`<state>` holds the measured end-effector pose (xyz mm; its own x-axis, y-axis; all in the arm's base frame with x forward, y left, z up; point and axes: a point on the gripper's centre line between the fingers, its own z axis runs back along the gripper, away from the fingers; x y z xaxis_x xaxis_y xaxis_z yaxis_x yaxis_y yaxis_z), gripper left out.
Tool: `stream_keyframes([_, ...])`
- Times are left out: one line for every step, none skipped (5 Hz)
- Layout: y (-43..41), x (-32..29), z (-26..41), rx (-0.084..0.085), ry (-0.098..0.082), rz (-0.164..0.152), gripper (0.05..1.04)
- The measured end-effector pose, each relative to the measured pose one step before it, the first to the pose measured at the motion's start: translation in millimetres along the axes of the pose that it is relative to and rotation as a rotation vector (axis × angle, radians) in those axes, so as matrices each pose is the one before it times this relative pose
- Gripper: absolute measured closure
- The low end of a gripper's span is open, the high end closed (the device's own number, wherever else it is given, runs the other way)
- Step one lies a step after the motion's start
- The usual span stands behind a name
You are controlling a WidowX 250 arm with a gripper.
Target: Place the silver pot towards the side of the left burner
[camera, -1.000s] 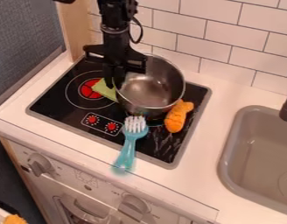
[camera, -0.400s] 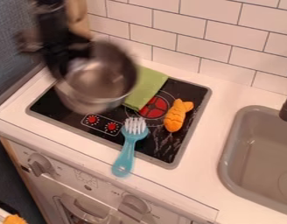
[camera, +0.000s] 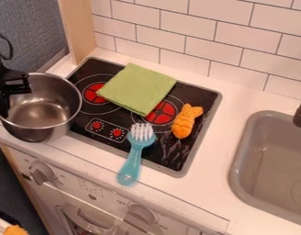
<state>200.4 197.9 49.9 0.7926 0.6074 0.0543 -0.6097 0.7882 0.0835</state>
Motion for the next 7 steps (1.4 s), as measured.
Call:
stream_keyframes([4.89, 10.11, -11.89, 0.0445, 0.0149, 0.0221, 1.002])
stream_keyframes([0.15, 9.95, -7.91, -0.0046, 0.0007, 0.0030, 1.002])
stream_keyframes([-1.40, 6.48, -0.64, 0.0046, -0.0073, -0.0078, 1.002])
stream_keyframes([-0.89, 3.68, -2.16, 0.0008, -0.0005, -0.0027, 0.968])
stream_keyframes([-4.73, -5.82, -9.01, 0.0107, 0.0239, 0.0134, 0.752])
stream_keyframes([-6.42, -3.34, 16.57, -0.0413, -0.0362, -0.0588, 0.484])
stream_keyframes([-20.00, 10.55, 41.23, -0.0509, -0.1143, -0.1934, 0.168])
